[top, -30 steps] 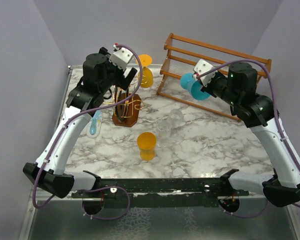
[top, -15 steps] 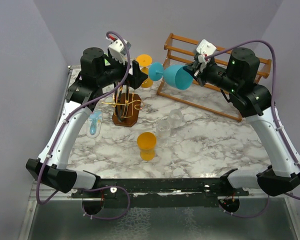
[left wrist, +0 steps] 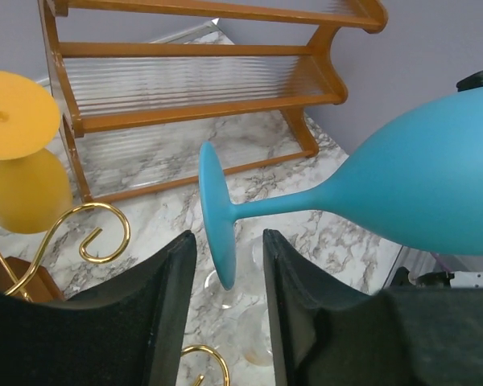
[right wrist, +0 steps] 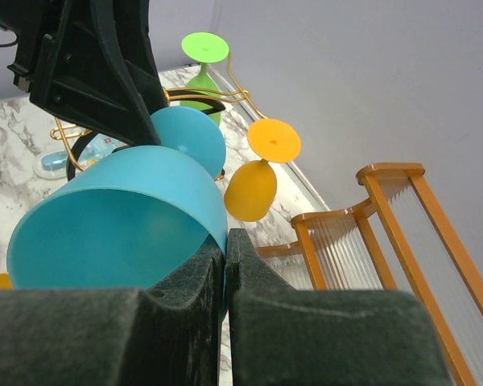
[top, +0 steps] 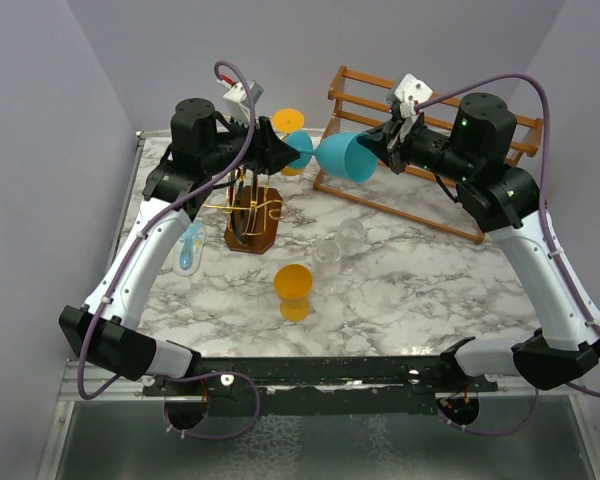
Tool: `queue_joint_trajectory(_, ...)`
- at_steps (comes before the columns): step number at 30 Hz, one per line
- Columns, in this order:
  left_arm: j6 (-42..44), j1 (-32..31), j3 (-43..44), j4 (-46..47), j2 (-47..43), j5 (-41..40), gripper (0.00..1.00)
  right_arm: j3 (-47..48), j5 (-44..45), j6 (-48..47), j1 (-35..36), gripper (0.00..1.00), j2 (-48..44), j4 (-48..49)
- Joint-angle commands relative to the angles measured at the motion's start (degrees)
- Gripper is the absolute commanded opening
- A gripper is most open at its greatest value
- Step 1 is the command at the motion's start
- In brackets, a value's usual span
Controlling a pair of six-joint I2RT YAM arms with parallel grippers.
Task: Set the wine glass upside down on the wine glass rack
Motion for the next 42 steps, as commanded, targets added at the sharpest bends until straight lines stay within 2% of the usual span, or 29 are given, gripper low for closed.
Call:
queue_joint_trajectory(1, -3.17, 0.55, -1.12, 3.30, -0.32, 3.58, 0.36, 0.30, -1.30, 1.48, -0.02, 0.02, -1.61, 3.03)
queue_joint_trajectory(3, -3.81, 0.71, -1.42, 3.65, -0.26, 4.26, 0.30, 0.04, -1.14, 1.52, 0.03, 0.02, -1.79, 3.26)
queue_joint_trajectory(7, -4.30, 0.91, -1.95, 4.18, -0.46, 4.94, 0.24, -0.61, -0.97, 1.56, 0.03, 0.02, -2.22, 3.50)
queue_joint_trajectory(14, -5.89, 1.58, -2.84, 5.73, -0.75, 6.42, 0.02, -2.02, -0.57, 1.43, 0.03, 0.02, -2.90, 4.16)
queue_joint_trajectory(17, -5.84, 2.19, -3.03, 6.17, -1.16, 6.84, 0.00, -2.75, 0.17, 1.18, 0.03, 0.03, -3.26, 4.42)
queue_joint_trajectory(19, -5.57, 2.76, -3.03, 6.43, -1.56, 7.03, 0.00, -3.16, 0.44, 0.90, 0.03, 0.12, -3.42, 4.45)
queue_joint_trajectory(21, -4.76, 3.52, -2.92, 6.10, -2.17, 6.62, 0.00, -3.60, 0.73, 0.35, 0.03, 0.26, -3.76, 4.45)
queue_joint_trajectory(26, 0.87, 5.87, -1.49, 2.61, -3.75, 2.28, 0.00, -4.78, 2.12, -1.04, 0.03, 0.73, -5.11, 4.12)
queue_joint_trajectory(29, 9.69, 6.26, 1.09, -2.40, -4.75, -6.22, 0.00, -5.54, 3.21, -2.15, 0.01, 0.99, -5.94, 3.78)
queue_joint_trajectory(35, 23.68, 6.78, 6.79, -9.35, -6.99, -24.09, 0.00, -7.45, 5.41, -5.52, 0.03, 1.00, -7.25, 3.01)
queue_joint_trajectory(42, 34.43, 7.43, 10.57, -11.86, -9.15, -36.02, 0.00, -14.37, 8.84, -12.47, 0.03, 1.00, -8.25, 4.84)
